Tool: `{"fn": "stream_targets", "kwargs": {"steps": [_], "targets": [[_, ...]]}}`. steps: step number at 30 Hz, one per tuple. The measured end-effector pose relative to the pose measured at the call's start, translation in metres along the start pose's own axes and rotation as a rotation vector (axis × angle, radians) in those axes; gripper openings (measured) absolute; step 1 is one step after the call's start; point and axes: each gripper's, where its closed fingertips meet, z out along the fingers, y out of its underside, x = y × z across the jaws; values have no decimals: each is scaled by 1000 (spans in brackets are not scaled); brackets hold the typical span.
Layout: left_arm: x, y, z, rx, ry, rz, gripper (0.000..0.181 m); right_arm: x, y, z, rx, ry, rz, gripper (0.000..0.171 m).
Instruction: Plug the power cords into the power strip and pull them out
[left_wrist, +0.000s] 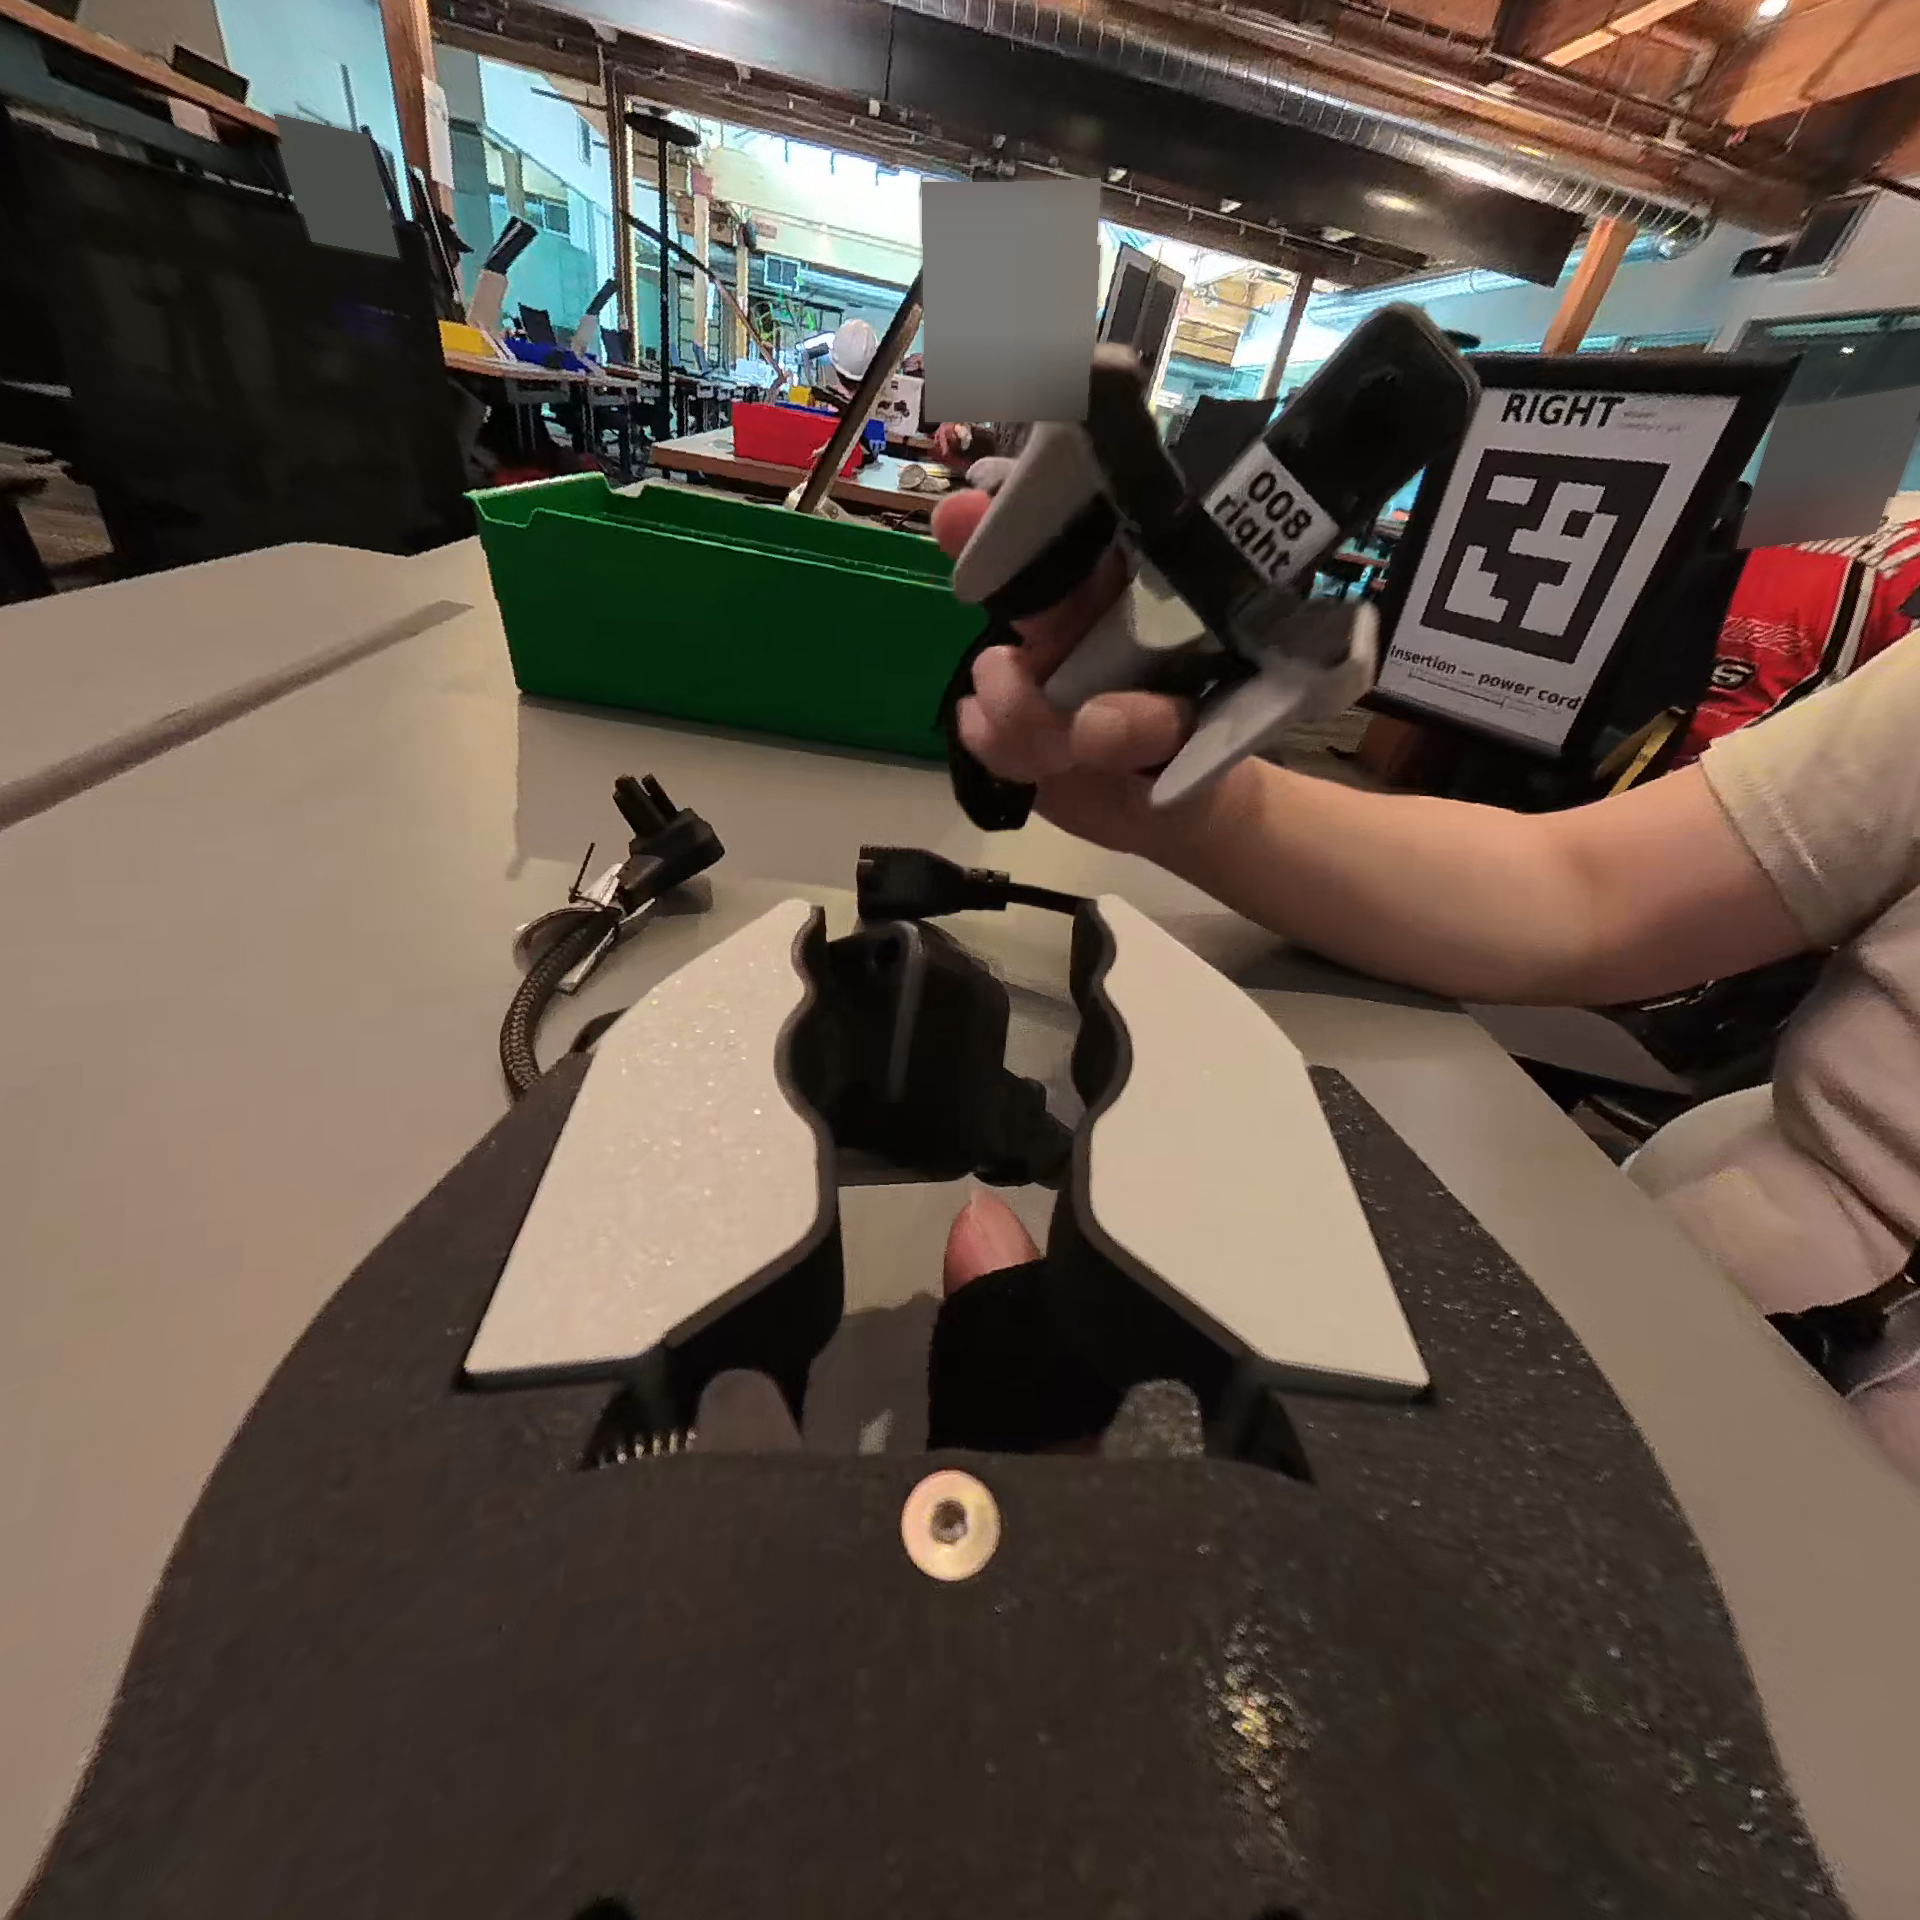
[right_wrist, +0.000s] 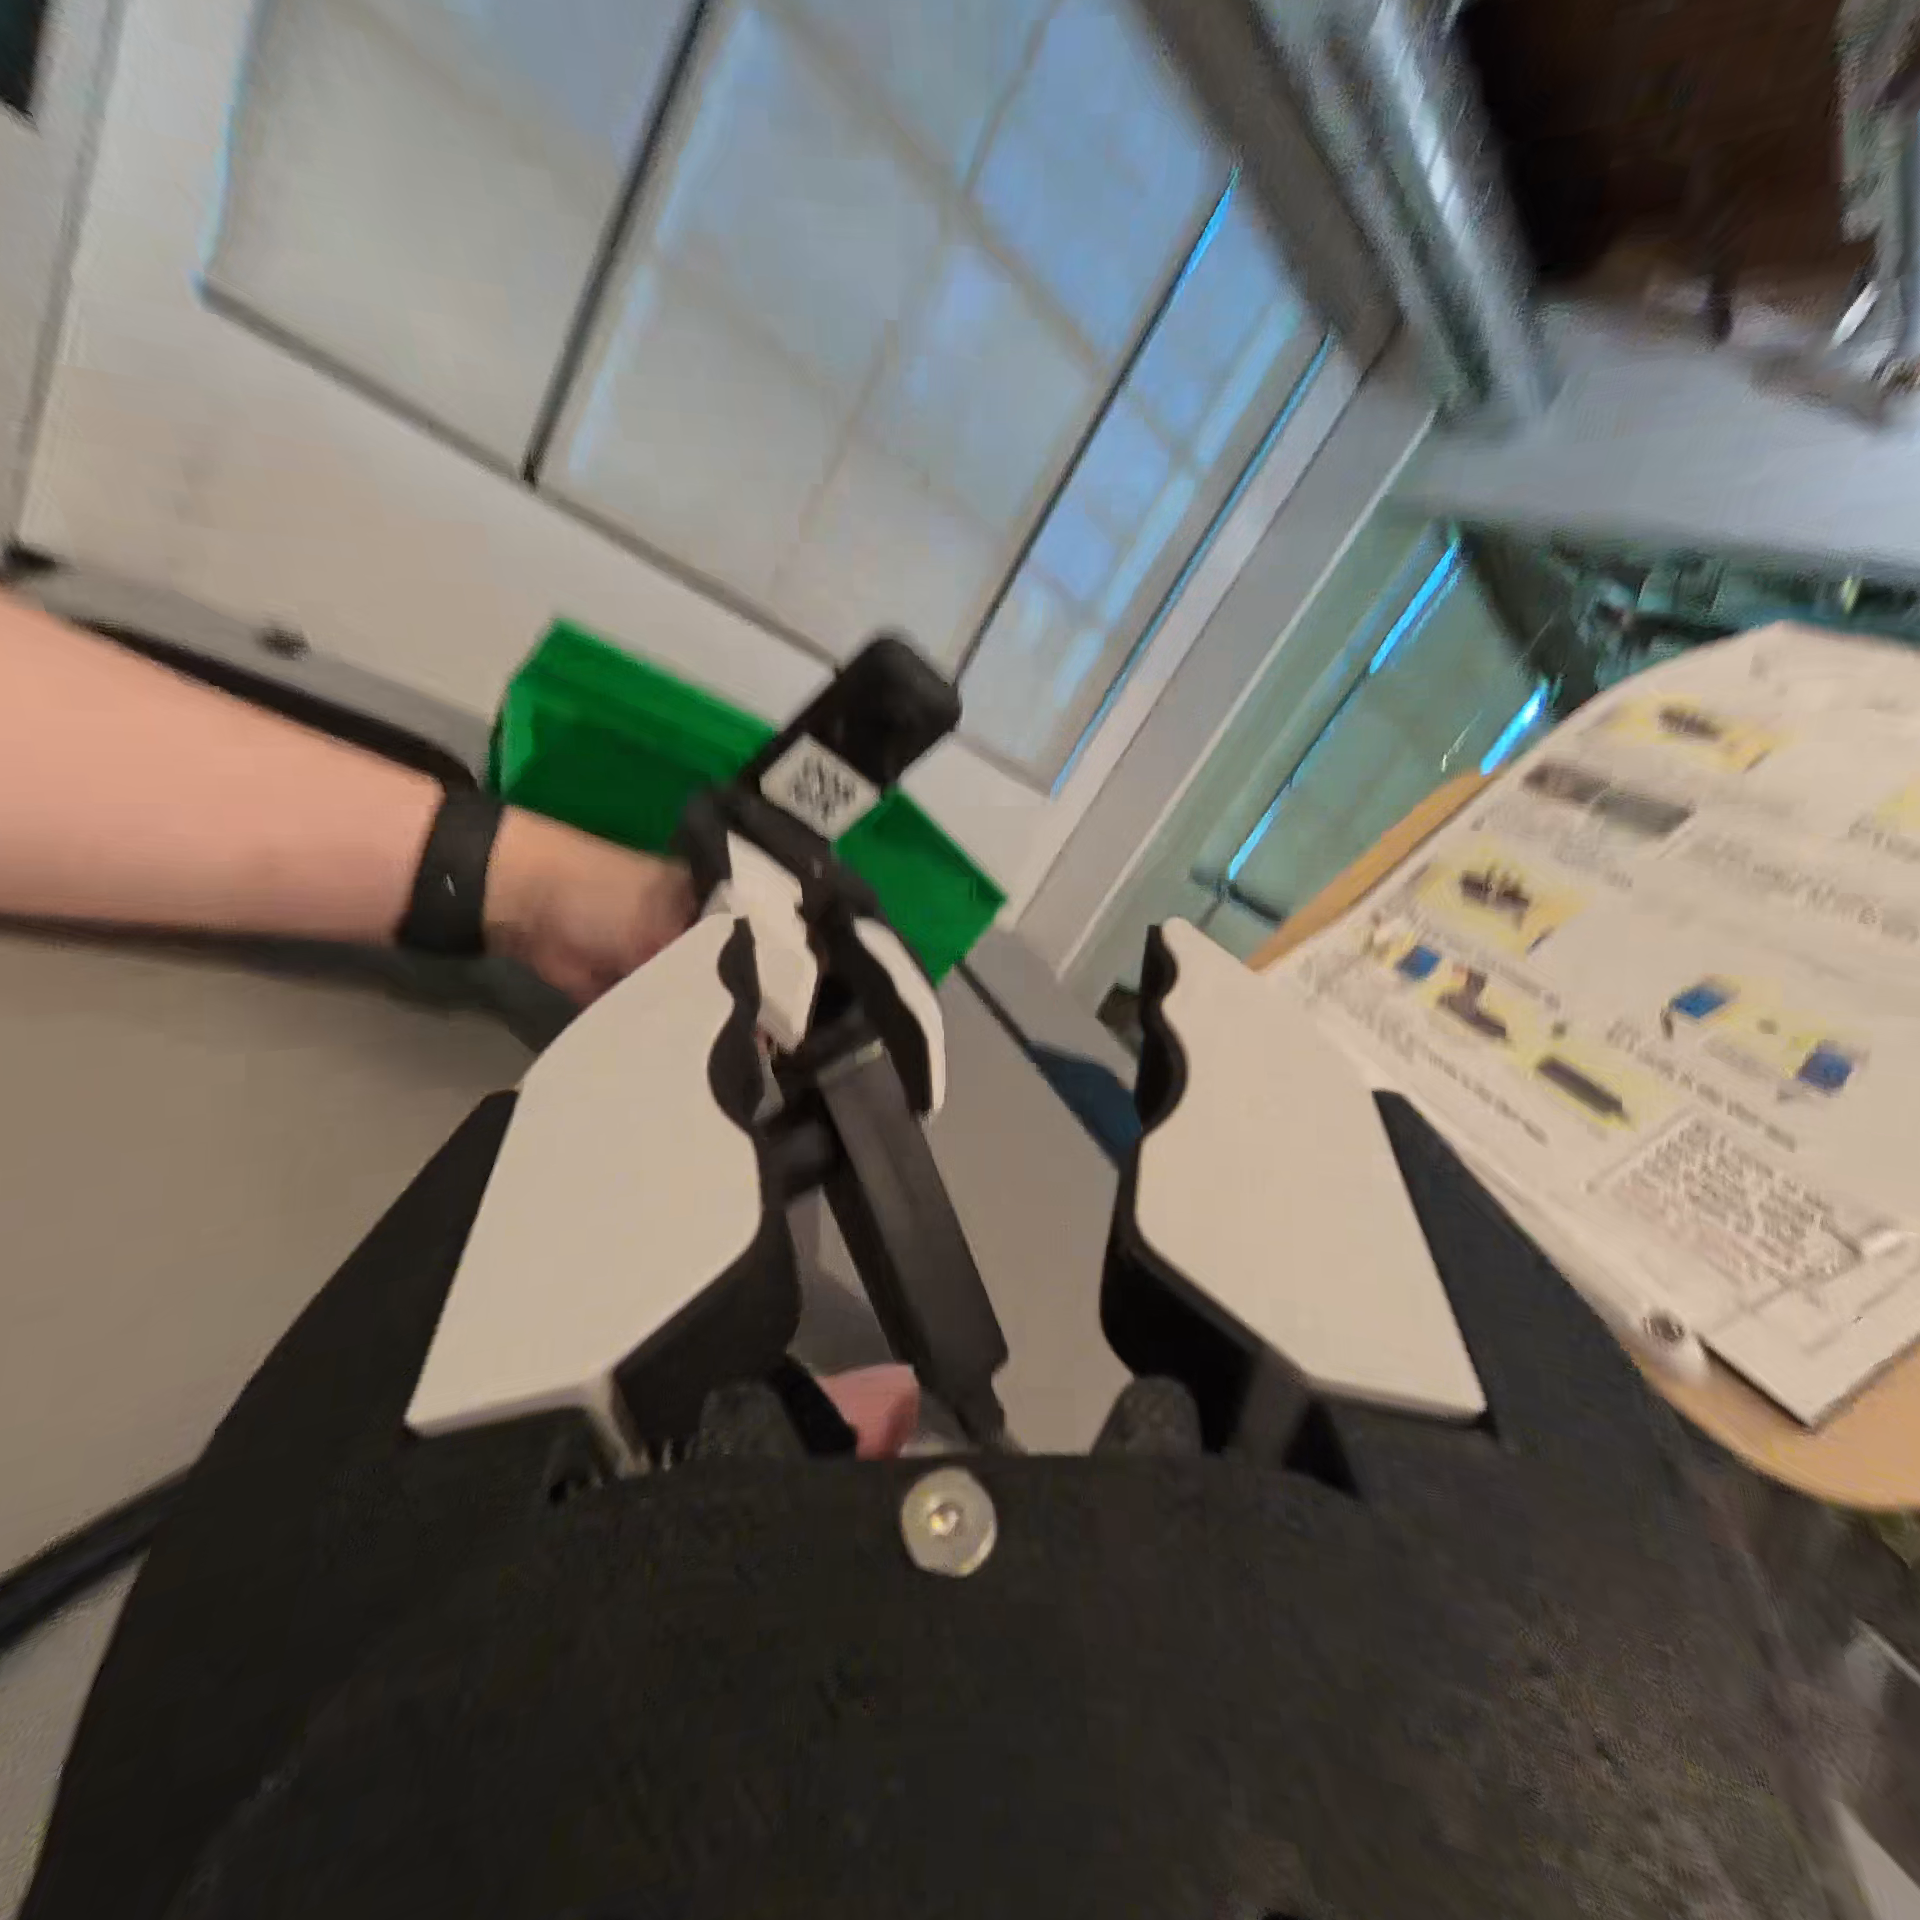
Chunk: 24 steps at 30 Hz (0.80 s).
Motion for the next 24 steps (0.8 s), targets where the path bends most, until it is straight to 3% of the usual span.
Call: {"fn": "stream_targets", "kwargs": {"steps": [7, 9, 12, 14, 24], "targets": [[1, -1, 2, 17, 11, -12, 45, 3, -35, -15, 187, -96, 184, 51], [1, -1, 3, 14, 7, 1, 45, 0, -37, -17, 200, -147, 228, 29], [1, -1, 4, 13, 6, 3, 46, 1, -36, -20, 212, -157, 246, 22], [0, -1, 5, 11, -1, 16, 46, -2, -37, -22, 228, -216, 307, 6], [-3, 1, 7, 6, -20, 9, 45, 13, -52, -45, 496, -379, 658, 0]]}}
